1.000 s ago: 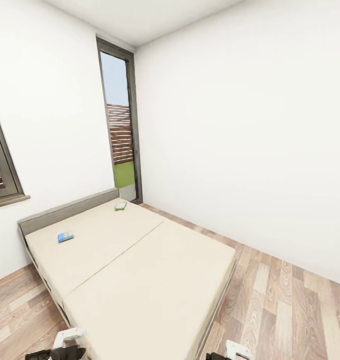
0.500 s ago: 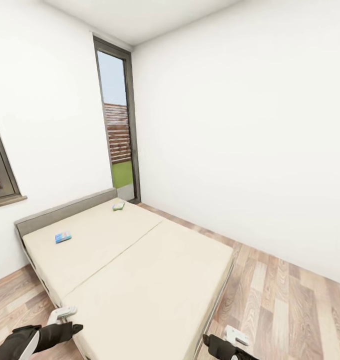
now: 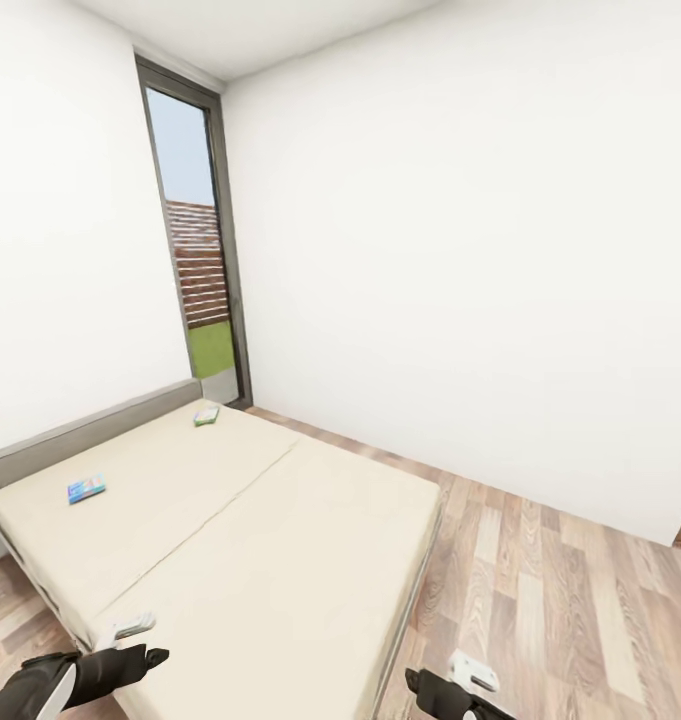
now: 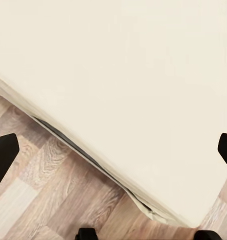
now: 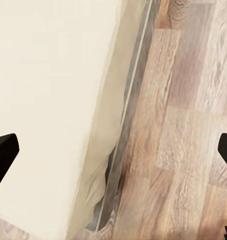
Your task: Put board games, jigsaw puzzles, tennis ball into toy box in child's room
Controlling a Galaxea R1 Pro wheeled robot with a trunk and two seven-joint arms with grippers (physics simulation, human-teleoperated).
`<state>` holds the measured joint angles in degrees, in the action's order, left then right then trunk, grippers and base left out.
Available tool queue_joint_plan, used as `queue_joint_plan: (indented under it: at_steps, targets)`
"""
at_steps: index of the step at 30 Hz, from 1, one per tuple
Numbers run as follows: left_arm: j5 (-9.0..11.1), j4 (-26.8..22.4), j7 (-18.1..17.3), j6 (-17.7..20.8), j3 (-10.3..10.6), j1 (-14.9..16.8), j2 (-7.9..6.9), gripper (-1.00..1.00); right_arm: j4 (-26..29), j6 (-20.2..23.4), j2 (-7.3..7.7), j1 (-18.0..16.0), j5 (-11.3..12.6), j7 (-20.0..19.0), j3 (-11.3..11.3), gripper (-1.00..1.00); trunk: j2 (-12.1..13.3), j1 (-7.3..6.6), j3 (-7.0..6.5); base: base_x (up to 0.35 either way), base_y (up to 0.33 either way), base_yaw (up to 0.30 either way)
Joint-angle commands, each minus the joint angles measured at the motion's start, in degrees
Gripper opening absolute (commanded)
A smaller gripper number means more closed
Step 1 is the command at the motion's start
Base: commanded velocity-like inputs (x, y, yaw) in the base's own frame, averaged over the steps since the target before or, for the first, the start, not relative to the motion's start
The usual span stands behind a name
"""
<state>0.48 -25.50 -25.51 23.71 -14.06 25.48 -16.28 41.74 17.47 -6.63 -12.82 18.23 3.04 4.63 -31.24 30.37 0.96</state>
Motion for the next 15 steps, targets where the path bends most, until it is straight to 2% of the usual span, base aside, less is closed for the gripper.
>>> queue_joint_plan:
  at_steps: [1,10,15]
  targets:
    - [0.05,-0.07,-0.30,0.49,-0.35,0.02,0.00,1.00,0.11,0.29,-0.05,-0.03,0.60,0.30,0.09,1.00,-0.10,0.03,0.14,0.000,0.258,-0.251]
    - [0.05,-0.07,-0.48,0.39,-0.43,0.01,-0.14,1.00,0.10,0.29,-0.11,-0.05,0.58,0.30,0.03,1.00,-0.10,0.03,0.47,0.000,0.147,-0.252]
    - [0.05,-0.07,-0.50,0.38,-0.44,0.01,-0.15,1.00,0.10,0.29,-0.13,-0.08,0.58,0.31,0.03,1.00,-0.10,0.03,0.64,0.000,0.219,-0.229]
